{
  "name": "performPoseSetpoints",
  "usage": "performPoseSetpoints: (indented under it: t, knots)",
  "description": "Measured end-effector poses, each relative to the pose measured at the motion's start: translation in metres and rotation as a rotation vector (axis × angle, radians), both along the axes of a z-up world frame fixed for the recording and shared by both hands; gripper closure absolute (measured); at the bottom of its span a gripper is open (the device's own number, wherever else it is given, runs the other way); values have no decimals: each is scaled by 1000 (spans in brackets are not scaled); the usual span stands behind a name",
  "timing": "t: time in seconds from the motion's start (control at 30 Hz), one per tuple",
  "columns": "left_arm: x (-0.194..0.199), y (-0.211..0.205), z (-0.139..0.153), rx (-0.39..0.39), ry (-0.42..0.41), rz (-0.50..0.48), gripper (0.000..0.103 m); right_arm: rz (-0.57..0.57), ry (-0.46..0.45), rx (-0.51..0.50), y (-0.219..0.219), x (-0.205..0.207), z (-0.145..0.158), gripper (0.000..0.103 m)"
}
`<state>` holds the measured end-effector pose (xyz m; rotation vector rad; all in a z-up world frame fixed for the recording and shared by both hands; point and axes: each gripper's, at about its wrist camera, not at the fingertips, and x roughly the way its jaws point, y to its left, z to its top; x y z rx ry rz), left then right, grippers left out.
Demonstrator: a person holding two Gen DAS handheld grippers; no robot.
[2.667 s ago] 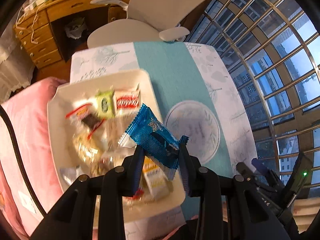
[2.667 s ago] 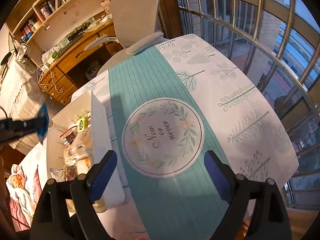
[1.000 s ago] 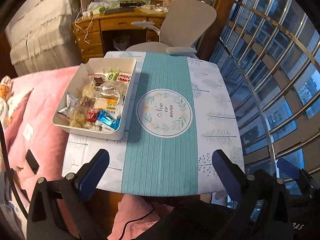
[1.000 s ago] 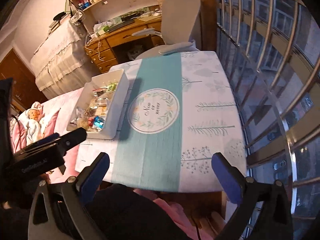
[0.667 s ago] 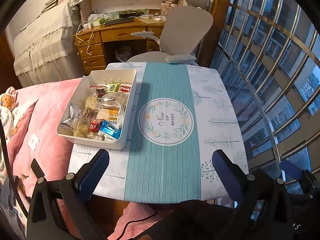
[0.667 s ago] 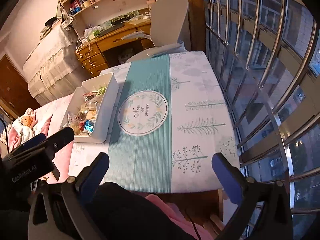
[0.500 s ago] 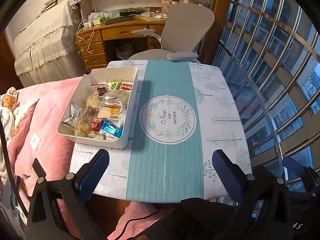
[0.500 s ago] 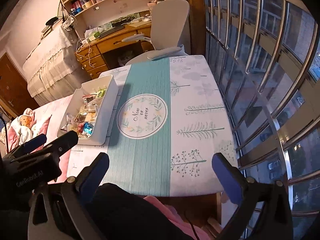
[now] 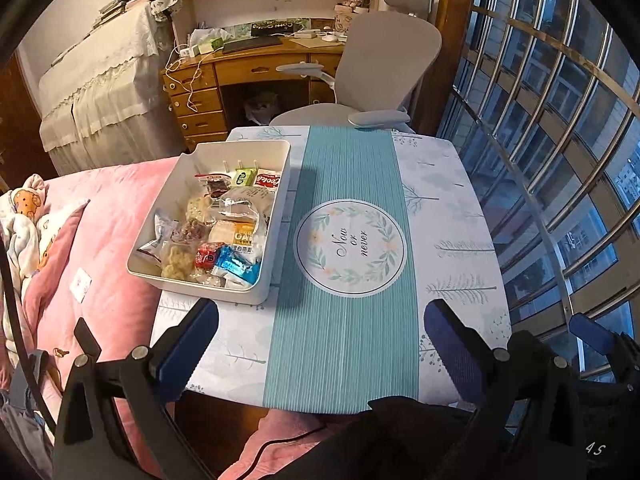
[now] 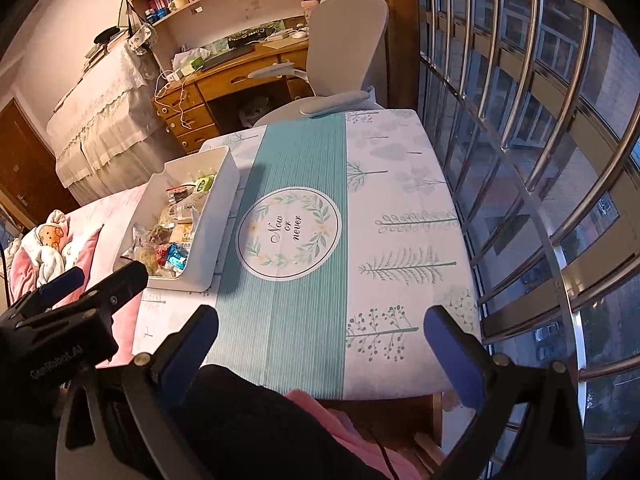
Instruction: Organize snacks
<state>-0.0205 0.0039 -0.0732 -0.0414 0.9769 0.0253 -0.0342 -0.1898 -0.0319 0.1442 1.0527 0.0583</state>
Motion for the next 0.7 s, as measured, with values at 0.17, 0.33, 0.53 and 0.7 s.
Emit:
performPoseSetpoints:
  t: [0.17,0.33,0.53,0.7]
  knots:
    - [1,-3,1,2,7,0,1,-2,9,0,-2,2,-2,0]
    - [1,-5,-1,3,10,0,1,-4,20,3,-7,4,-5,0]
    - [1,-9,-5,5,15,1,1,-4,24,4,-9,5,-6,0]
    - [1,-9,-5,7,14,1,1,-5,24,4,-9,4,-6,0]
